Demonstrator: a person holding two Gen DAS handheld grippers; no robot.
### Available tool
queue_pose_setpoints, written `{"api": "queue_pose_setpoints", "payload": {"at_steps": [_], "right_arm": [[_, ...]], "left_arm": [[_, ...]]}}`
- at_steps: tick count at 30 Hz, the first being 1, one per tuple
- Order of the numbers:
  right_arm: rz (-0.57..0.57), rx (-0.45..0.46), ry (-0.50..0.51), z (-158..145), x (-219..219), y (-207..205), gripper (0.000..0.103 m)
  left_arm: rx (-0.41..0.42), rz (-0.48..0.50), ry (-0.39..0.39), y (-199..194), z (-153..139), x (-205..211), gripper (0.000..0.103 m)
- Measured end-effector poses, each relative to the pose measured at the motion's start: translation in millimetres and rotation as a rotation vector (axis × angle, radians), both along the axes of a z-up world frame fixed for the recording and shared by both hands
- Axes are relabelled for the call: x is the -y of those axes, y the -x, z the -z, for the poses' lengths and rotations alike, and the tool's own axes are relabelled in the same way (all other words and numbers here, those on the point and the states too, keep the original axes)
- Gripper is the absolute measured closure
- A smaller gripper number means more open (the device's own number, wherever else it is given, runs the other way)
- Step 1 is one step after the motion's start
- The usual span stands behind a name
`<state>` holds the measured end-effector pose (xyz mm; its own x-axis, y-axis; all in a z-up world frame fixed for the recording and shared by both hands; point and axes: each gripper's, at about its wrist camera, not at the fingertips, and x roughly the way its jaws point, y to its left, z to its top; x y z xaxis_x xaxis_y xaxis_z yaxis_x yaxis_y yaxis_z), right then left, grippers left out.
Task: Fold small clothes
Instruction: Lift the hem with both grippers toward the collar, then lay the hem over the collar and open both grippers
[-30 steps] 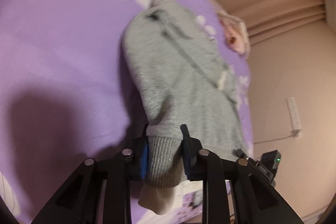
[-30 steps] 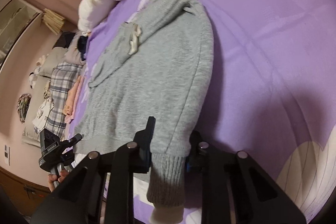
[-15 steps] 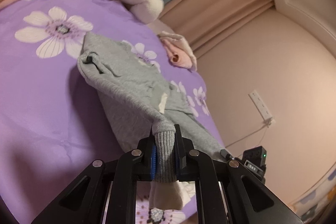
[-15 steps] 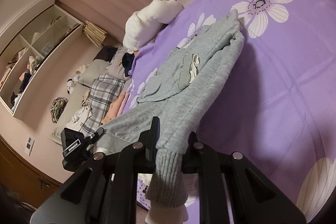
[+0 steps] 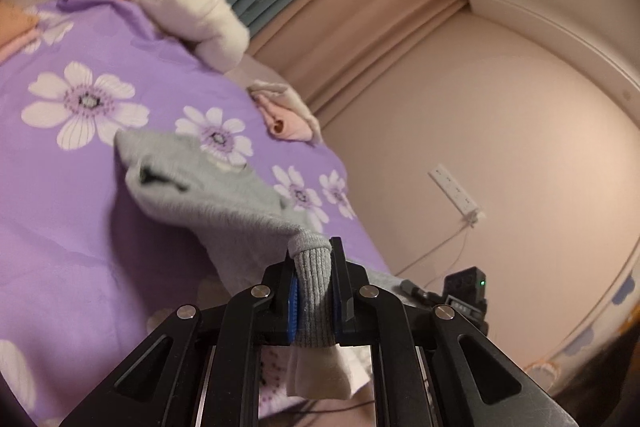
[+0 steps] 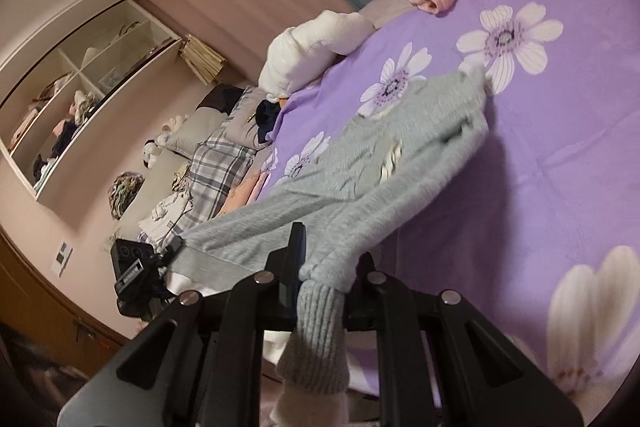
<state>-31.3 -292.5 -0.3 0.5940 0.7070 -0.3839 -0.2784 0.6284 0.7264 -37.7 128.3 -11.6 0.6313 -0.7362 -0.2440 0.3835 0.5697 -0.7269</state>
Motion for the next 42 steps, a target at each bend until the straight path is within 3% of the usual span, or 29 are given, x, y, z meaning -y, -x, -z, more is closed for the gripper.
{"api": "queue_pose_setpoints", "payload": {"at_steps": [5,9,17,29,37,40,42], "right_arm": [[-0.030,0.100,0.046,-31,1,22,0.088],[-0.020,0.109,0.039,-33,2,2,0.087],[0.071,-0.067,-0.092,-7,14,-95,0.085],[0.183,-0.335,-0.066,61,12,-228,0.085],[0.237,-0.465,-0.034,106,13,-273,0.085],[0.229,-0.501,-0.055,112,15,-278,0.074],[0.207,-0.504,-0.084,109,18,-274,0.055]], "left_arm": [[-0.014,0.003,-0.056,8,-17,3,0.094],[-0.047,-0.011,-0.106,-13,-19,7,0.094],[-0.125,-0.049,-0.096,-92,-10,0,0.094],[-0.372,-0.156,-0.085,-223,64,-15,0.094],[-0.526,-0.214,-0.105,-272,111,-15,0.094],[-0.564,-0.207,-0.106,-277,118,-14,0.094],[-0.570,-0.192,-0.121,-277,118,-13,0.089]]}}
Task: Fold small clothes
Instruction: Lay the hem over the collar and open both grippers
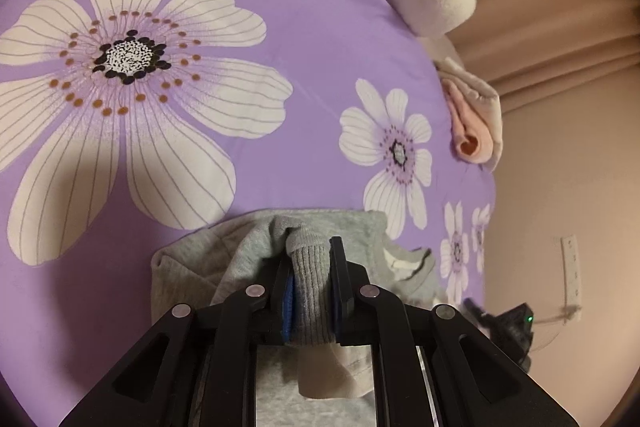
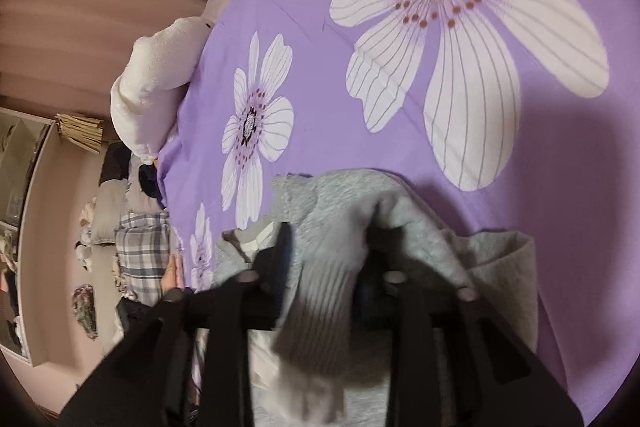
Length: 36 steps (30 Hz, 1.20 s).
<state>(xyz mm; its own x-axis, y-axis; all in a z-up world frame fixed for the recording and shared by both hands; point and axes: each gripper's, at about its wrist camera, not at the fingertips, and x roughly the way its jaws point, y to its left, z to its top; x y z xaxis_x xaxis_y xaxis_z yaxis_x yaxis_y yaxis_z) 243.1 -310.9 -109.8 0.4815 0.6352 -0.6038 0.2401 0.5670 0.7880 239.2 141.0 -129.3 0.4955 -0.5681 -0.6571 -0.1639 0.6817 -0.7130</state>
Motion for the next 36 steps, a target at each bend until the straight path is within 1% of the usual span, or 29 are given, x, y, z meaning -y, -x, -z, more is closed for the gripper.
{"api": "queue_pose_setpoints", "payload": {"at_steps": [1,2,4,5,6,8,9,11,12,14,16,17,18,19,20,21,22,23,24,25,27,29,30,31,32,34,35,36], "right_arm": [[-0.010,0.008,-0.022,-3,3,4,0.051],[-0.019,0.012,-0.031,-6,3,7,0.047],[-0.049,0.019,-0.055,-13,5,17,0.044],[-0.060,0.020,-0.081,-14,4,21,0.042],[-0.076,0.011,-0.114,-13,1,23,0.040],[-0.095,-0.007,-0.168,-10,-5,24,0.040],[-0.080,-0.011,-0.196,-9,-5,22,0.040],[-0.021,-0.004,-0.261,-4,0,15,0.040],[0.023,-0.007,-0.291,2,5,10,0.040],[0.120,-0.045,-0.334,17,16,2,0.040],[0.180,-0.080,-0.355,29,22,-1,0.040],[0.181,-0.073,-0.354,30,22,0,0.040],[0.173,-0.061,-0.344,27,22,1,0.040],[0.165,-0.042,-0.337,24,22,3,0.039],[0.159,-0.027,-0.337,22,22,5,0.037],[0.152,-0.008,-0.336,18,23,7,0.035],[0.150,0.001,-0.332,15,24,9,0.035],[0.151,0.018,-0.326,12,25,10,0.032],[0.156,0.036,-0.323,7,28,13,0.029],[0.169,0.058,-0.316,2,32,16,0.029],[0.181,0.105,-0.300,-8,38,19,0.024],[0.175,0.136,-0.278,-17,36,21,0.024],[0.143,0.145,-0.245,-22,32,23,0.024],[0.099,0.151,-0.193,-28,23,24,0.024],[0.044,0.155,-0.115,-34,10,23,0.025],[-0.046,0.166,0.084,-43,-14,31,0.032],[-0.075,0.177,0.145,-45,-23,34,0.039],[-0.114,0.195,0.227,-48,-35,42,0.047]], "left_arm": [[-0.008,0.016,-0.009,3,-2,0,0.083],[-0.010,0.027,-0.011,5,-4,0,0.081],[-0.002,0.045,0.003,8,-8,-2,0.080],[-0.003,0.044,0.019,7,-9,-3,0.080],[-0.007,0.038,0.064,5,-9,-6,0.080],[-0.017,0.018,0.126,0,-8,-10,0.080],[-0.028,-0.008,0.159,-4,-6,-13,0.080],[-0.042,-0.042,0.191,-11,-1,-15,0.080],[-0.052,-0.059,0.199,-14,1,-14,0.080],[-0.098,-0.098,0.241,-21,11,-16,0.077],[-0.154,-0.151,0.281,-23,24,-23,0.067],[-0.162,-0.162,0.282,-22,26,-24,0.064],[-0.168,-0.174,0.275,-21,28,-29,0.057],[-0.168,-0.176,0.276,-21,28,-31,0.047],[-0.166,-0.178,0.290,-20,29,-35,0.042],[-0.161,-0.199,0.290,-17,26,-41,0.038],[-0.153,-0.214,0.276,-15,23,-44,0.036],[-0.136,-0.225,0.229,-11,15,-49,0.035],[-0.125,-0.226,0.204,-9,11,-49,0.035],[-0.104,-0.215,0.170,-6,3,-50,0.035],[-0.075,-0.183,0.106,0,-8,-47,0.035],[-0.040,-0.130,0.003,7,-23,-35,0.035],[-0.017,-0.099,-0.056,11,-29,-26,0.035],[0.005,-0.060,-0.131,16,-36,-15,0.035],[0.018,-0.027,-0.185,19,-39,-6,0.035],[0.058,0.048,-0.312,31,-44,20,0.035],[0.070,0.072,-0.342,35,-44,26,0.035],[0.097,0.107,-0.397,43,-44,37,0.035]]}}
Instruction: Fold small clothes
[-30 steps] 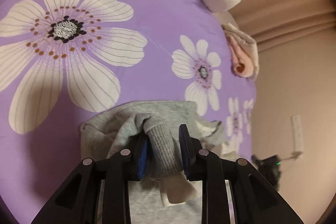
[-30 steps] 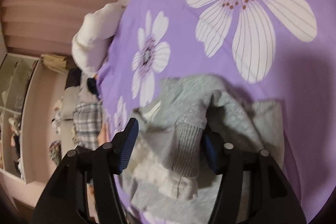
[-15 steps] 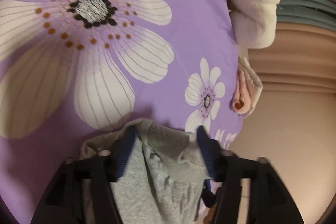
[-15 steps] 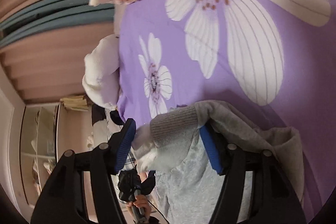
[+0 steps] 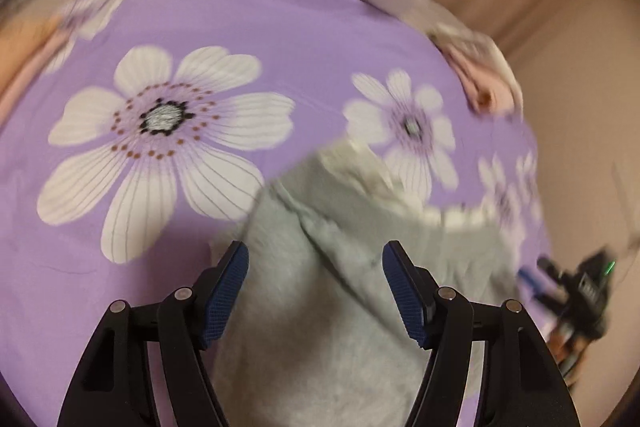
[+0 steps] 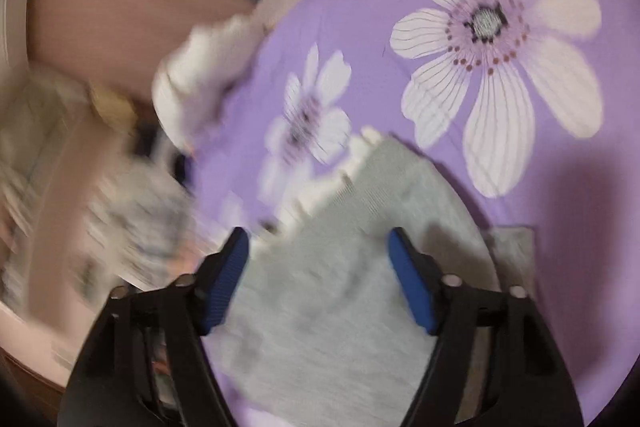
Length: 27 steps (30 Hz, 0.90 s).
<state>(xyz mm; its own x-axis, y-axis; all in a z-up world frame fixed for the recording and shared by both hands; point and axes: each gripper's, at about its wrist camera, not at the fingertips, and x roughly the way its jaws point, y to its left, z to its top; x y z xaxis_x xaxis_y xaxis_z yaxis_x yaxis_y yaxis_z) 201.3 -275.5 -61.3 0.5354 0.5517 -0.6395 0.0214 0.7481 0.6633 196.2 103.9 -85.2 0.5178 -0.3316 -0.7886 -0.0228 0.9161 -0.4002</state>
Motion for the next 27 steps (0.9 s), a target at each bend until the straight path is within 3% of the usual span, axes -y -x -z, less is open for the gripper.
{"api": "queue_pose_setpoints", "payload": {"at_steps": [5,11,15,18,22,27], "right_arm": [[-0.091,0.081,0.283,-2,-28,36,0.068],[-0.130,0.129,0.483,6,-25,81,0.068],[-0.143,0.082,0.585,27,-19,101,0.071],[-0.142,0.052,0.595,41,-14,112,0.071],[-0.162,0.052,0.599,34,-12,118,0.070],[-0.119,0.057,0.503,19,0,117,0.063]], "left_arm": [[0.078,0.090,-0.157,32,3,24,0.041],[0.126,0.126,-0.290,73,23,36,0.042],[0.074,0.147,-0.318,88,49,31,0.042],[0.070,0.124,-0.271,95,52,22,0.042],[0.066,0.105,-0.254,102,42,16,0.042],[0.103,0.113,-0.215,106,19,11,0.042]]}}
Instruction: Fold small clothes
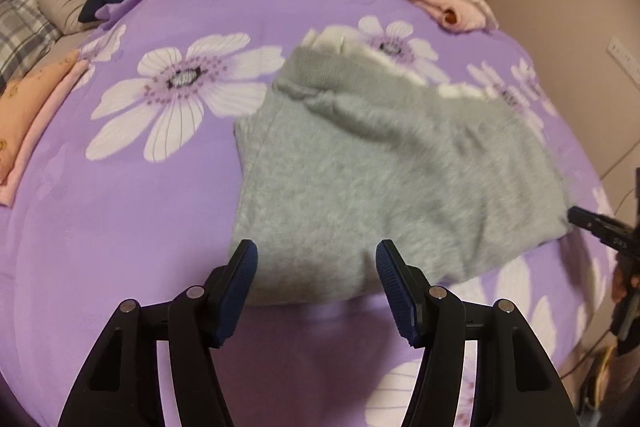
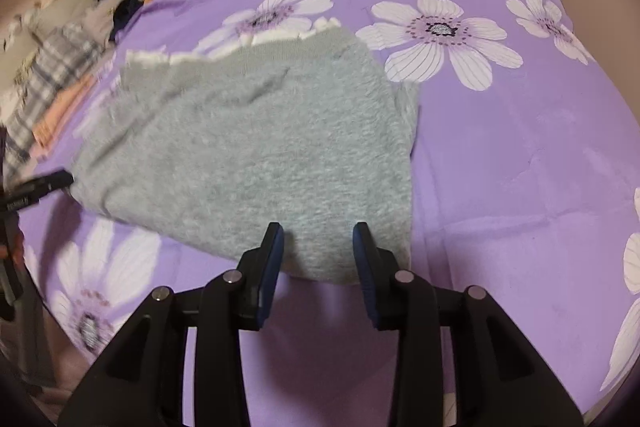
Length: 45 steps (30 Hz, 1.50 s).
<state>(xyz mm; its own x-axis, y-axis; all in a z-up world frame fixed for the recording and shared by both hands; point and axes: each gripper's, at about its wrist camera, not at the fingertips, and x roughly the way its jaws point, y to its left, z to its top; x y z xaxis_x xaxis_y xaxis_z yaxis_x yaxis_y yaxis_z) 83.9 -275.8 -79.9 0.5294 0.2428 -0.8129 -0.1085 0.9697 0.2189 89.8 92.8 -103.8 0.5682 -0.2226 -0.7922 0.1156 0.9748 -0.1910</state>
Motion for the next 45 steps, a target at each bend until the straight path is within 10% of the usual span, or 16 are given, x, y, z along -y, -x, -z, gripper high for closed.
{"api": "queue_pose_setpoints", "payload": {"at_steps": [18,26,45], "right_arm": [[-0.035,0.115,-0.046,-28,-37,-122,0.062],[0.056,-0.051,-0.007,24,-37,-188,0.071],[0.032,0.136,0.006,-27,-9,-56,0.065]], "left_arm": [[0.024,0.047,0.001,-150,-1,39,0.042],[-0.067,-0.046,0.025,-185,26,27,0.042],[0.077,-0.010,-0.070,-54,-9,18,0.042]]}}
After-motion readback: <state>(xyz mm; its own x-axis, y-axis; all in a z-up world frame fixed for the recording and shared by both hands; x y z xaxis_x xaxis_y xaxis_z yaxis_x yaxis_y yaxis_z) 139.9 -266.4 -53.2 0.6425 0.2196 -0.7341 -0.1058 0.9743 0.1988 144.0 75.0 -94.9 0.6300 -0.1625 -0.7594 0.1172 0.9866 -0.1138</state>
